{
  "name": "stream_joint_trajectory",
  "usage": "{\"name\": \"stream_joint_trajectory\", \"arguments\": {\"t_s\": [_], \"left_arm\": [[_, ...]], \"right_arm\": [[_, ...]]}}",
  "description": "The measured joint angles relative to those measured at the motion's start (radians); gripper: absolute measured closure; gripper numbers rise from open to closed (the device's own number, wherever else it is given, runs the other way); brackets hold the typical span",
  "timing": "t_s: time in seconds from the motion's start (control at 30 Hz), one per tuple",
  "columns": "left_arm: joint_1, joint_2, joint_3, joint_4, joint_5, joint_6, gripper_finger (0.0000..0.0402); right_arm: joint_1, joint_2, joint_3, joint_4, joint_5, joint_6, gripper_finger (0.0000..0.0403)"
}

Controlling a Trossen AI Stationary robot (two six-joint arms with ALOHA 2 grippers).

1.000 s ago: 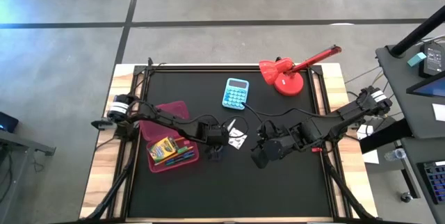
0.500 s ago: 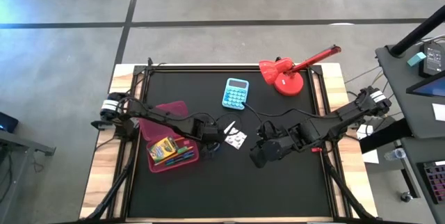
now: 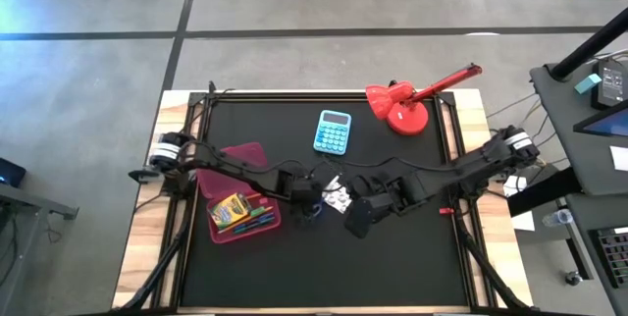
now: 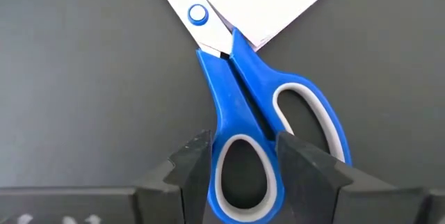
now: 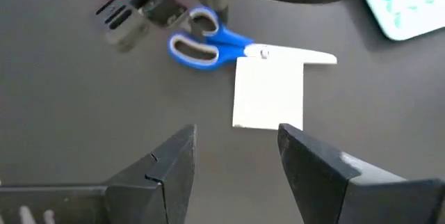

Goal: Pack school essentials
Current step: Put the blue scissors into the red supply box

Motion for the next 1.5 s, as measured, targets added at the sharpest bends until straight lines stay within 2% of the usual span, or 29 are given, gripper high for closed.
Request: {"name": "stream_joint_trajectory", "arguments": {"t_s": [0.13, 0.37, 0.53, 0.7, 0.9, 1.03, 1.2, 1.37, 1.5], "left_arm": [[-0.001, 0.003, 0.003, 0.034, 0.045, 0.054, 0.0258], [-0.003, 0.002, 0.004, 0.012, 0.054, 0.193, 0.0258], [-0.004, 0.002, 0.005, 0.009, 0.063, 0.220, 0.0258], [-0.024, 0.000, 0.004, -0.016, 0.150, 0.311, 0.0258], [-0.037, -0.027, 0.005, -0.033, 0.158, 0.315, 0.0258], [-0.037, -0.087, 0.005, -0.056, 0.157, 0.314, 0.0258], [-0.037, -0.182, 0.005, -0.109, 0.155, 0.238, 0.0258], [-0.040, -0.302, 0.005, -0.237, 0.156, 0.051, 0.0258], [-0.053, -0.407, 0.005, -0.319, 0.157, -0.074, 0.0258]], "right_arm": [[-0.015, 0.029, 0.000, 0.000, 0.001, -0.129, 0.0211], [-0.038, 0.113, 0.000, 0.029, 0.007, -0.382, 0.0211], [-0.055, 0.191, 0.003, 0.047, 0.008, -0.416, 0.0211], [-0.057, 0.234, 0.005, 0.122, 0.013, -0.518, 0.0211], [-0.057, 0.234, 0.001, 0.174, 0.061, -0.649, 0.0211], [-0.058, 0.209, 0.000, 0.192, 0.061, -0.711, 0.0211], [-0.059, 0.192, -0.012, 0.249, 0.036, -0.764, 0.0211], [-0.078, 0.193, -0.060, 0.402, -0.045, -0.815, 0.0211], [-0.101, 0.199, -0.092, 0.452, -0.071, -0.818, 0.0211]]}}
